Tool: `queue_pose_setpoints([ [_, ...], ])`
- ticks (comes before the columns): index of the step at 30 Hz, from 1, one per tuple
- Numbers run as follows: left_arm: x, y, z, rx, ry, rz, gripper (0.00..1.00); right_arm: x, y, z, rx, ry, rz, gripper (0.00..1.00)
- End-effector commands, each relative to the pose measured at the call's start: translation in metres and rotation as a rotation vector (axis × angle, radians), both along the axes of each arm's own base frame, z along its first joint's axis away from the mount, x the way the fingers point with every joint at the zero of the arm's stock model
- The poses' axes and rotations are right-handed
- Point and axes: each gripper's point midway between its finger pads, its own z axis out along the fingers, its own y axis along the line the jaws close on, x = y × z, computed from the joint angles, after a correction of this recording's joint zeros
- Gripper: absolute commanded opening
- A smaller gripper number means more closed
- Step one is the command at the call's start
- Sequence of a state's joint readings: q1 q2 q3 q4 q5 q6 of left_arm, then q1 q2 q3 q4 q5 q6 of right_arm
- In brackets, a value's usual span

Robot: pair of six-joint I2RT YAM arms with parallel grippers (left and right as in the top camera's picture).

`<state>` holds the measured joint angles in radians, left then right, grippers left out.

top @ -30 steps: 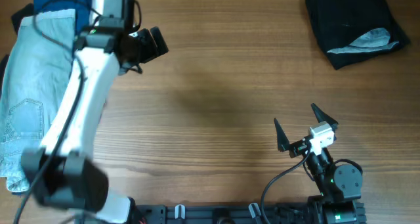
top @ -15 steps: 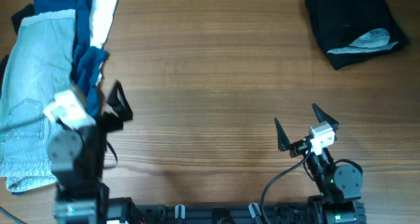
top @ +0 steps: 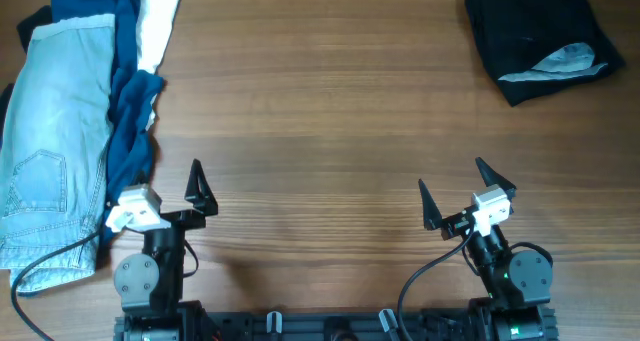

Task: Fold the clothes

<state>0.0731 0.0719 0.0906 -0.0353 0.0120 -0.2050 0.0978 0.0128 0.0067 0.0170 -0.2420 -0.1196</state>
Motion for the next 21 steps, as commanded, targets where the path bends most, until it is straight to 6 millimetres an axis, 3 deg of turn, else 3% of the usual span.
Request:
queue_pose_setpoints([
  [1, -0.002, 0.002, -0.006, 0.041, 0.015, 0.009, 1.0, 0.0, -0.001, 0.002, 0.015, -0.006, -0.005, 1.0],
  [12, -0.001, 0.004, -0.036, 0.037, 0.058, 0.017, 1.0, 0.0, -0.001, 0.002, 0.015, -0.006, -0.005, 1.0],
  [21, -0.001, 0.003, -0.035, 0.036, 0.057, 0.01, 1.0, 0.0, -0.001, 0.002, 0.015, -0.006, -0.005, 1.0],
])
